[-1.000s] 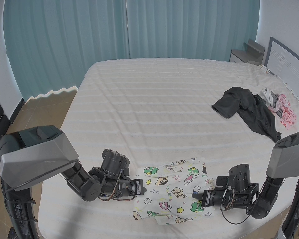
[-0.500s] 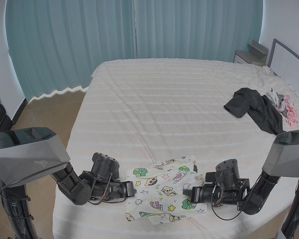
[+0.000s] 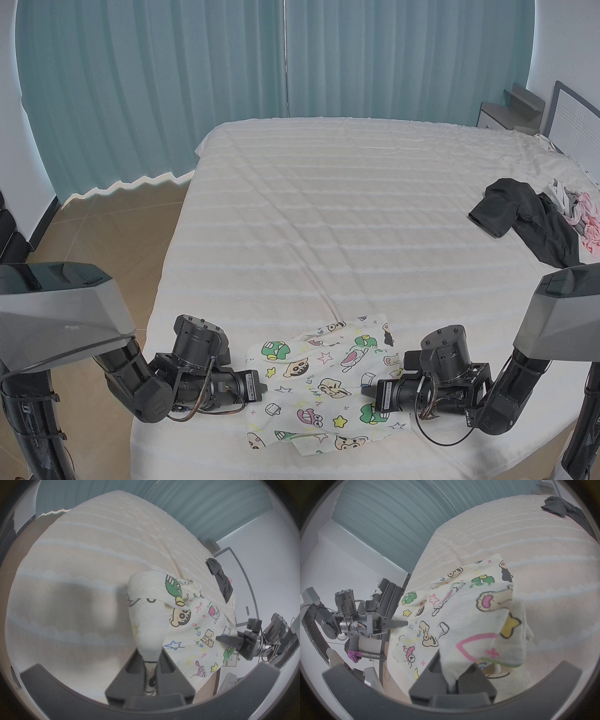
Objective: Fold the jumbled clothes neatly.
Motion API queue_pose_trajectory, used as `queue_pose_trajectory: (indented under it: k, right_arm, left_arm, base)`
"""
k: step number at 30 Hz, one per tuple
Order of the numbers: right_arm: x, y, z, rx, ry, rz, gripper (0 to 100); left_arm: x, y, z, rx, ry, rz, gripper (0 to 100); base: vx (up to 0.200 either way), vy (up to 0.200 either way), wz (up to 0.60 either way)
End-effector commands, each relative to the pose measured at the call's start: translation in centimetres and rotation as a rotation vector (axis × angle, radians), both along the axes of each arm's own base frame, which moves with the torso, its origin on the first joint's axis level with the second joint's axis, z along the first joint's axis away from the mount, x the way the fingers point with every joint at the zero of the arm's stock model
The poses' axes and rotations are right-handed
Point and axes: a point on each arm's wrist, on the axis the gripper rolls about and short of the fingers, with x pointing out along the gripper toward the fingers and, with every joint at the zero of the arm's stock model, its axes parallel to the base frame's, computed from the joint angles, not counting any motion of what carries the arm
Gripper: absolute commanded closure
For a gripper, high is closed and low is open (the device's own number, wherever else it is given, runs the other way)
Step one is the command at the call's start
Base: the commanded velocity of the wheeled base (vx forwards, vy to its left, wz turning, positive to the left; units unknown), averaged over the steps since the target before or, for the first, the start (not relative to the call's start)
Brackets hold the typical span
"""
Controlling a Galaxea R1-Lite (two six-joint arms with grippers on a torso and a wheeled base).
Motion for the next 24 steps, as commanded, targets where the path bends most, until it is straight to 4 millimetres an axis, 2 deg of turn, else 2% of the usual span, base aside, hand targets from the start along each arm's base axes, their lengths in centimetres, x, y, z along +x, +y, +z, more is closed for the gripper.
queue_pose_trajectory:
  k: [1,4,5,12,16,22,23,24]
  right_arm:
    - [0.0,0.1,-0.7,-0.014,0.017,0.0,0]
    - [0.1,0.1,-0.8,-0.02,0.015,-0.007,0]
    - [0.0,0.1,-0.8,-0.022,0.017,-0.008,0]
    - [-0.2,-0.3,-0.5,-0.022,0.013,-0.017,0]
    - [-0.8,-1.2,-0.1,-0.035,0.017,-0.04,0]
    - [-1.9,-4.4,2.1,-0.017,-0.007,-0.119,0]
    - [-1.9,-4.4,2.1,-0.017,-0.007,-0.119,0]
    - [-2.9,-5.6,3.1,-0.008,-0.022,-0.144,0]
  left_arm:
    - [-0.5,0.2,-1.1,0.017,0.038,0.0,100]
    - [-0.6,0.2,-1.1,0.018,0.041,-0.001,100]
    - [-0.6,0.2,-1.1,0.018,0.039,-0.004,0]
    - [-0.5,0.2,-1.1,0.025,0.025,0.01,0]
    - [-0.9,0.6,-1.1,0.046,0.027,0.031,0]
    - [-1.6,2.2,1.5,-0.031,-0.02,0.108,0]
    - [-1.6,2.2,1.5,-0.031,-0.02,0.108,0]
    - [-2.2,2.4,2.5,-0.069,-0.034,0.137,0]
  base:
    - [0.0,0.0,0.0]
    - [0.0,0.0,0.0]
    - [0.0,0.0,0.0]
    - [0.0,0.0,0.0]
    - [0.0,0.0,0.0]
    - [0.0,0.0,0.0]
    - [0.0,0.0,0.0]
    - [0.0,0.0,0.0]
